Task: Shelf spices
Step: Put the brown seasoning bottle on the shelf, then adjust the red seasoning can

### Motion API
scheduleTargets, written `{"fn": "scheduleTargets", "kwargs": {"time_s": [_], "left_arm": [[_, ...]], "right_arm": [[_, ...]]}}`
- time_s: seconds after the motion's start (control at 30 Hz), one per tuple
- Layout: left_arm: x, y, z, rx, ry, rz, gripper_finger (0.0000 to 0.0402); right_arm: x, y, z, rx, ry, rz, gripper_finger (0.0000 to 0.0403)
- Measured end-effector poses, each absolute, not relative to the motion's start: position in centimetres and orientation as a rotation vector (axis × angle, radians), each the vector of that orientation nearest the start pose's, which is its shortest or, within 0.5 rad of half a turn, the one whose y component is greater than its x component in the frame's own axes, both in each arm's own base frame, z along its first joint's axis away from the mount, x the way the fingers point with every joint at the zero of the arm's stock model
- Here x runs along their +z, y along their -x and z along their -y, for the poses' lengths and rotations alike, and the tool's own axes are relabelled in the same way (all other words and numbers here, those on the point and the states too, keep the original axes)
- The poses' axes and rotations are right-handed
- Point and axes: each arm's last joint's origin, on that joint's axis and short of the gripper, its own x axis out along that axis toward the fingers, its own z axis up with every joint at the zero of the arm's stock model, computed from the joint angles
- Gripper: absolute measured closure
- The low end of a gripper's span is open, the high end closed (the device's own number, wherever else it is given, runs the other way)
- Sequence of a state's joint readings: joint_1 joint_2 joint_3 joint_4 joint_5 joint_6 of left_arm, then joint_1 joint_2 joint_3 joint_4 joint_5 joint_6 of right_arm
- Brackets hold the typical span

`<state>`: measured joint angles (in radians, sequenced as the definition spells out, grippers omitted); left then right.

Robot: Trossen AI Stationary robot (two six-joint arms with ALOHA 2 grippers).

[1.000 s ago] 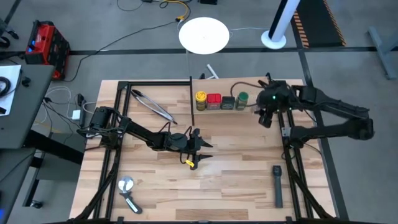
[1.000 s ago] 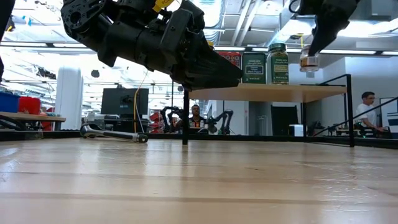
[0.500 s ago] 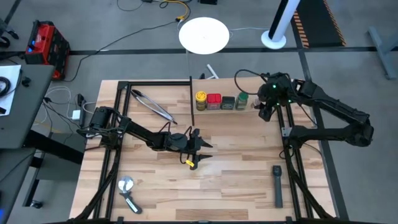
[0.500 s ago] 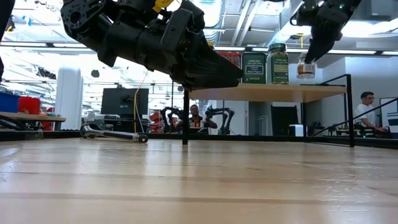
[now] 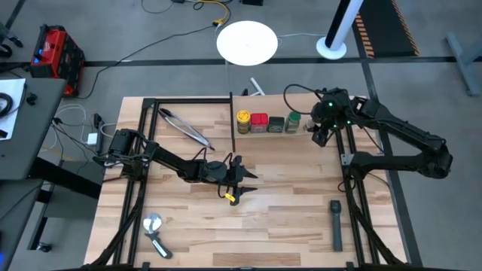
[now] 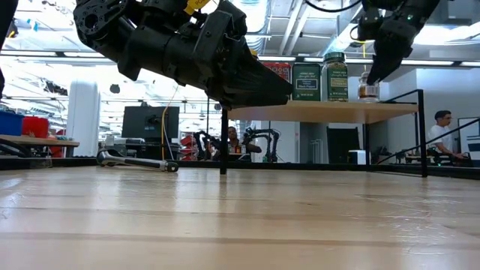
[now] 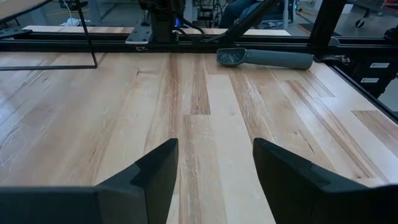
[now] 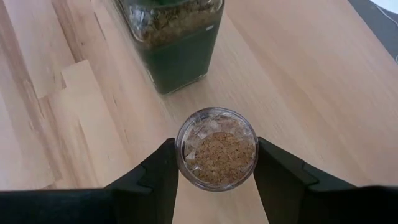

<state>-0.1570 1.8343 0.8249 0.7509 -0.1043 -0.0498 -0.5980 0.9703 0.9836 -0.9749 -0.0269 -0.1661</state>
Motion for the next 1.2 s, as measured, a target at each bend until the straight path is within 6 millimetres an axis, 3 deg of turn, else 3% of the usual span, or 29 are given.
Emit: {"fn": "scheduleTargets", "kwargs": {"time_s": [0.27,0.57,0.97,1.2], "left_arm": [[15.8,-35.9,5.4,-0.046,0.016,-0.258,0.0201],[15.8,-35.9,5.4,-0.046,0.015,-0.258,0.0201],[15.8,-35.9,5.4,-0.044,0.030,-0.259,0.0201],[15.8,-35.9,5.4,-0.059,0.054,-0.260,0.0201]], "right_arm": [[30.7,-14.3,9.6,-0.449,-0.142,-0.943,0.0173],[31.0,-14.1,9.5,-0.448,-0.140,-0.947,0.0192],[35.2,-13.0,8.7,-0.458,-0.146,-0.924,0.0209],[36.0,-12.3,8.2,-0.453,-0.129,-0.914,0.0222]]}}
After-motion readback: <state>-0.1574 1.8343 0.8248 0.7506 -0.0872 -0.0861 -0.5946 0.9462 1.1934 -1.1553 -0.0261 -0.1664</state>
